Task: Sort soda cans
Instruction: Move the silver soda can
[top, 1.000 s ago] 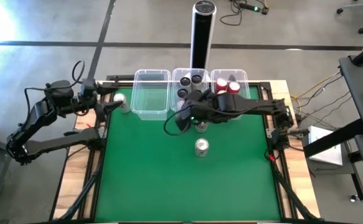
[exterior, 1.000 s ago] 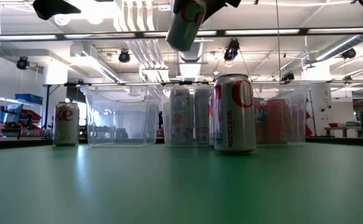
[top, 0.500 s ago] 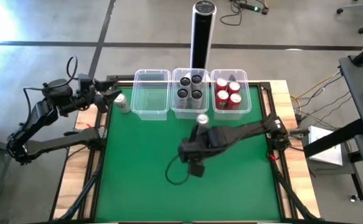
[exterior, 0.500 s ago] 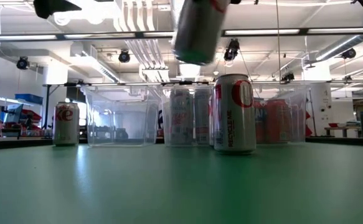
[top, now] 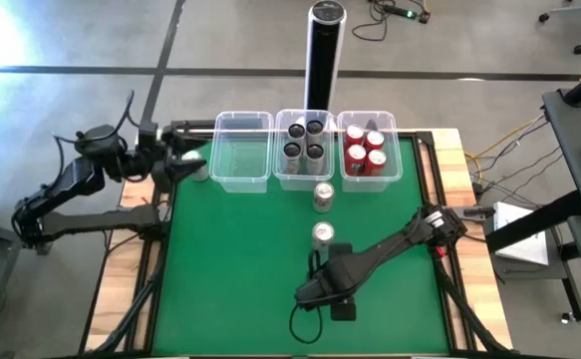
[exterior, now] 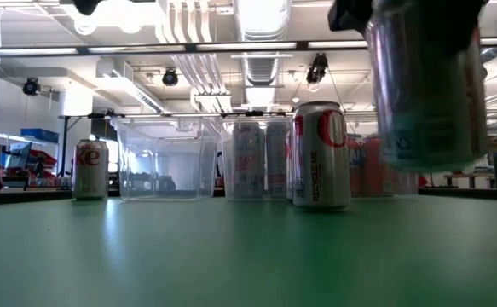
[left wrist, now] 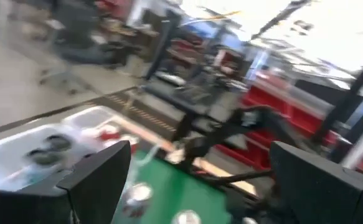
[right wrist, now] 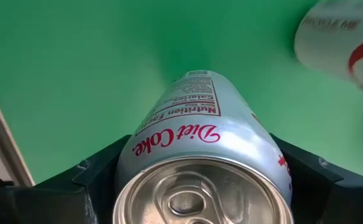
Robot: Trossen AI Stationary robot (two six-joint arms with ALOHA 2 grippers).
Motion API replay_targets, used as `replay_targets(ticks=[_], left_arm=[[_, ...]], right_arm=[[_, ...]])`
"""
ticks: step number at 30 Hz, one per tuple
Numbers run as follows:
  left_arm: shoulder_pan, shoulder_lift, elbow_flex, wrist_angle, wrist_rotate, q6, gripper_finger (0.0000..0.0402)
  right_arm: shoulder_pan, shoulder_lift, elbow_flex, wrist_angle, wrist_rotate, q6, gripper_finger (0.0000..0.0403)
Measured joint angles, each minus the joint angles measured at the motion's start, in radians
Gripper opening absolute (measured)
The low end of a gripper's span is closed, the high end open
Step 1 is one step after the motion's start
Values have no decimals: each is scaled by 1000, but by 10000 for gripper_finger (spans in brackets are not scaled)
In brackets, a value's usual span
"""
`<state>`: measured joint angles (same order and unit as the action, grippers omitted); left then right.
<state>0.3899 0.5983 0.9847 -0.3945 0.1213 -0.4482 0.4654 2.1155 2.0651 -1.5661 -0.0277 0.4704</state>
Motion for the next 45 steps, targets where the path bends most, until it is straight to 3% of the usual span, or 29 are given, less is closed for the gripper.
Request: replay_targets(ticks=[4, 11, 17, 28, 34, 38, 45], left_arm=[[-107, 50, 0, 92, 18, 37, 367], [-318, 167, 0, 128, -181, 83, 367], [-443, 262, 0, 151, -275, 84, 367], [-504, 319, 0, 202, -280, 56, 367], [-593, 355, 0, 224, -304, 81, 367], [-639, 410, 0, 247, -373, 93, 367], [-649, 545, 0, 252, -366, 97, 374]], right_arm=[[6, -6, -64, 3, -4, 0, 302], [6, -6, -110, 50, -25, -5, 333], [6, -6, -136, 105, -33, 1, 322], [6, -6, -167, 145, -28, -33, 336], [6, -9, -149, 140, -23, -18, 356], [6, -15, -137, 134, -22, -18, 367], [10, -105, -53, 88, 52, 40, 368]])
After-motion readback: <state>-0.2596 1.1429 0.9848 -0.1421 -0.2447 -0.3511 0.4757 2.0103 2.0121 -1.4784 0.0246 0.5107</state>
